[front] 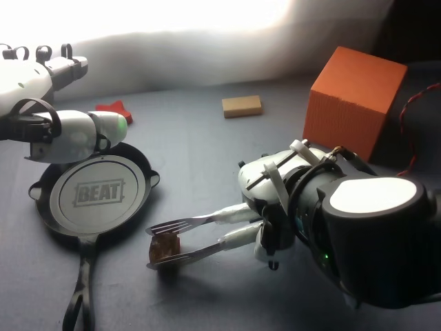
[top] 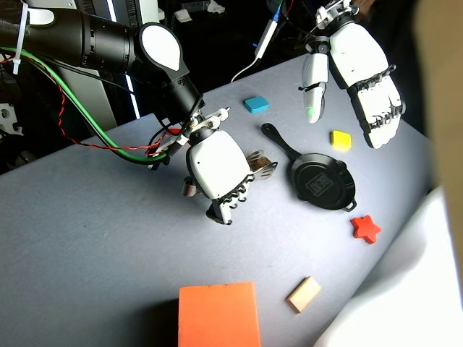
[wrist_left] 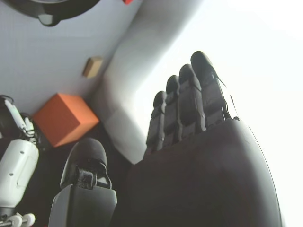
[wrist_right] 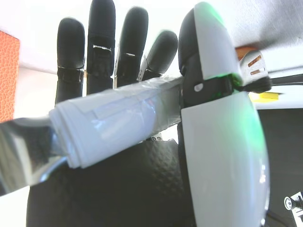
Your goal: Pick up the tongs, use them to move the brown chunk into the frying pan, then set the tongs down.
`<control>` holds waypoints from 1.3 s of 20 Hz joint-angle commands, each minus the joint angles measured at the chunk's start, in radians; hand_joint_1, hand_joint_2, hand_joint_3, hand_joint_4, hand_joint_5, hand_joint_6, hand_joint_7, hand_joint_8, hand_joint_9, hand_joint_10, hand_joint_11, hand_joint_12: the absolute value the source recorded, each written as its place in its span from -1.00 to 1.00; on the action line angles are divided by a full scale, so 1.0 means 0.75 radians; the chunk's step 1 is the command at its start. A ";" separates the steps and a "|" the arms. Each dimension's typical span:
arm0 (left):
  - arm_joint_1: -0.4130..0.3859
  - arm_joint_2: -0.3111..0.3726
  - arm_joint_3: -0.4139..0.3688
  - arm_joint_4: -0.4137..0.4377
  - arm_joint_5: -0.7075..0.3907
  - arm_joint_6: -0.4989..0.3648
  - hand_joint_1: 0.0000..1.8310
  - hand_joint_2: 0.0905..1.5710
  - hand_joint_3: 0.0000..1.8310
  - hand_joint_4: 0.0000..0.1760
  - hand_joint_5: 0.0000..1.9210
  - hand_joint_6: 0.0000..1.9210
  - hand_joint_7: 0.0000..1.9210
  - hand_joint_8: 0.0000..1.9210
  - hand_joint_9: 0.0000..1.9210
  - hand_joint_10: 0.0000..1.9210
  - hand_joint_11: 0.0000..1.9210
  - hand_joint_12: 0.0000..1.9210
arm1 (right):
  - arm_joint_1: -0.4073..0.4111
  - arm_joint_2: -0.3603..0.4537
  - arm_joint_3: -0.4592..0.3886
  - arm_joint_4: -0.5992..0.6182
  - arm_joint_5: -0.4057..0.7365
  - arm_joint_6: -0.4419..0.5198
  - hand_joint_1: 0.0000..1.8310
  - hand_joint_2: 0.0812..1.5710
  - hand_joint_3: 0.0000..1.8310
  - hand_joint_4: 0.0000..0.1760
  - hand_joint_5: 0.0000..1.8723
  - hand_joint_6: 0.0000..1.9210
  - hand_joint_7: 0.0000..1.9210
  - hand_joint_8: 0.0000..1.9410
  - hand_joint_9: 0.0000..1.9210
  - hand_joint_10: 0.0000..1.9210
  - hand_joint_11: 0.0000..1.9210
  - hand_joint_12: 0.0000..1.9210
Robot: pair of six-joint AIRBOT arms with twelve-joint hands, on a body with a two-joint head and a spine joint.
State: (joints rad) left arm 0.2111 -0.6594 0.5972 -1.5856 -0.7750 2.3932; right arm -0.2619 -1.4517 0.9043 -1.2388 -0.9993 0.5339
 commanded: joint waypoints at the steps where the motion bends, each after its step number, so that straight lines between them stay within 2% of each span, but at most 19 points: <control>1: -0.006 0.004 -0.001 0.096 -0.039 0.005 -0.99 0.62 -1.00 -0.66 -0.92 -1.00 -0.85 -0.99 -0.85 -1.00 -1.00 -0.43 | 0.007 0.009 -0.001 -0.092 -0.005 -0.009 0.31 0.43 -1.00 -0.78 -0.04 0.21 0.00 0.03 0.14 -0.77 -0.38 0.41; 2: -0.005 0.004 -0.001 0.096 -0.039 0.005 -0.99 0.62 -1.00 -0.73 -0.92 -0.99 -0.86 -1.00 -0.85 -1.00 -1.00 -0.43 | 0.007 0.009 -0.001 -0.092 -0.004 -0.011 0.32 0.42 -1.00 -0.82 -0.02 0.19 0.01 0.00 0.16 -0.77 -0.37 0.40; 4: -0.005 0.004 -0.002 0.095 -0.039 0.005 -0.99 0.62 -1.00 -0.65 -0.93 -1.00 -0.86 -1.00 -0.85 -1.00 -1.00 -0.42 | 0.007 0.011 -0.004 -0.092 -0.002 -0.014 0.32 0.42 -1.00 -0.78 -0.02 0.18 0.02 -0.01 0.18 -0.76 -0.35 0.42; 5: -0.005 0.004 -0.002 0.094 -0.039 0.005 -0.99 0.61 -1.00 -0.64 -0.92 -1.00 -0.85 -1.00 -0.83 -0.99 -1.00 -0.37 | 0.006 0.012 -0.005 -0.092 -0.001 -0.017 0.24 0.46 -1.00 -1.00 -0.06 0.20 0.11 -0.42 0.21 -0.74 -0.32 0.41; 6: -0.005 0.004 -0.002 0.093 -0.039 0.005 -0.99 0.62 -1.00 -0.63 -0.92 -1.00 -0.85 -1.00 -0.83 -0.99 -1.00 -0.36 | 0.006 0.012 -0.006 -0.092 -0.001 -0.018 0.23 0.47 -1.00 -1.00 -0.06 0.18 0.22 -0.65 0.26 -0.72 -0.27 0.38; 7: -0.005 0.004 -0.002 0.093 -0.039 0.005 -1.00 0.62 -1.00 -0.65 -0.92 -1.00 -0.86 -1.00 -0.83 -1.00 -1.00 -0.35 | 0.007 0.013 -0.006 -0.092 -0.001 -0.018 0.23 0.45 -1.00 -1.00 -0.03 0.15 0.35 -0.75 0.30 -0.59 -0.21 0.43; 8: -0.005 0.004 -0.002 0.092 -0.039 0.005 -1.00 0.61 -1.00 -0.67 -0.91 -0.99 -0.86 -1.00 -0.83 -1.00 -1.00 -0.35 | 0.008 0.014 -0.007 -0.092 -0.001 -0.019 0.16 0.49 -1.00 -1.00 -0.08 0.25 0.44 -0.70 0.28 -0.21 -0.15 0.58; 9: -0.004 0.004 -0.002 0.092 -0.039 0.005 -1.00 0.61 -1.00 -0.64 -0.92 -1.00 -0.87 -1.00 -0.85 -1.00 -1.00 -0.40 | 0.008 0.016 -0.009 -0.092 0.001 -0.023 -0.15 0.64 -0.98 -1.00 0.05 0.14 0.44 -0.41 0.25 0.16 -0.09 0.75; 10: -0.004 0.004 -0.002 0.092 -0.039 0.005 -1.00 0.62 -1.00 -0.64 -0.94 -1.00 -0.88 -1.00 -0.85 -1.00 -1.00 -0.42 | 0.008 0.018 -0.012 -0.092 0.001 -0.025 -0.32 0.74 -0.98 -1.00 0.17 0.40 0.44 0.20 0.32 0.57 0.07 0.95; 11: -0.004 0.004 -0.002 0.092 -0.039 0.005 -1.00 0.62 -1.00 -0.64 -0.93 -1.00 -0.87 -1.00 -0.83 -0.99 -1.00 -0.36 | 0.008 0.019 -0.013 -0.092 0.001 -0.027 -0.32 0.80 -0.99 -0.84 0.30 0.80 0.56 0.76 0.54 0.91 0.39 0.99; 12: -0.004 0.004 -0.001 0.092 -0.039 0.005 -1.00 0.62 -1.00 -0.54 -0.94 -1.00 -0.87 -1.00 -0.83 -0.99 -1.00 -0.34 | 0.008 0.023 -0.017 -0.092 0.001 -0.028 -0.32 0.85 -0.99 0.63 0.40 0.96 0.64 0.95 0.71 0.98 0.61 1.00; 13: -0.004 0.005 -0.001 0.092 -0.039 0.005 -1.00 0.62 -1.00 -0.62 -0.95 -1.00 -0.88 -1.00 -0.85 -1.00 -1.00 -0.39 | 0.009 0.025 -0.020 -0.092 0.001 -0.029 -0.32 0.88 -0.99 0.93 0.43 0.99 0.65 0.99 0.74 1.00 0.67 1.00; 16: -0.004 0.005 -0.001 0.092 -0.039 0.005 -1.00 0.61 -1.00 -0.59 -0.92 -0.99 -0.84 -0.99 -0.81 -0.99 -1.00 -0.28 | 0.011 0.033 -0.031 -0.092 0.002 -0.035 -0.14 0.87 -1.00 1.00 0.44 1.00 0.63 1.00 0.71 1.00 0.69 1.00; 18: -0.004 0.005 -0.001 0.092 -0.039 0.005 -1.00 0.64 -1.00 -0.70 -0.95 -1.00 -0.87 -1.00 -0.83 -1.00 -1.00 -0.34 | 0.012 0.042 -0.041 -0.092 0.001 -0.041 -0.14 0.88 -1.00 1.00 0.44 1.00 0.61 1.00 0.70 1.00 0.67 1.00; 20: -0.004 0.005 -0.001 0.092 -0.039 0.005 -1.00 0.64 -1.00 -0.68 -0.95 -1.00 -0.88 -1.00 -0.84 -1.00 -1.00 -0.34 | 0.019 0.057 -0.061 -0.092 0.001 -0.050 -0.13 0.88 -1.00 1.00 0.43 1.00 0.61 1.00 0.70 1.00 0.66 1.00; 22: -0.004 0.005 0.000 0.092 -0.039 0.005 -1.00 0.62 -1.00 -0.58 -0.94 -1.00 -0.86 -1.00 -0.83 -1.00 -1.00 -0.33 | 0.035 0.076 -0.085 -0.091 0.002 -0.055 -0.14 0.88 -1.00 1.00 0.41 1.00 0.62 1.00 0.70 1.00 0.66 1.00; 26: -0.004 0.005 -0.002 0.092 -0.039 0.005 -1.00 0.64 -1.00 -0.64 -0.95 -1.00 -0.87 -1.00 -0.84 -1.00 -1.00 -0.35 | 0.135 0.105 -0.102 0.026 0.029 -0.083 -0.11 0.87 -1.00 1.00 0.41 1.00 0.61 1.00 0.70 1.00 0.66 1.00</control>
State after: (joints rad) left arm 0.2169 -0.6594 0.5972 -1.5867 -0.7750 2.3936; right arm -0.1684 -1.3769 0.8307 -1.1519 -0.9905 0.4686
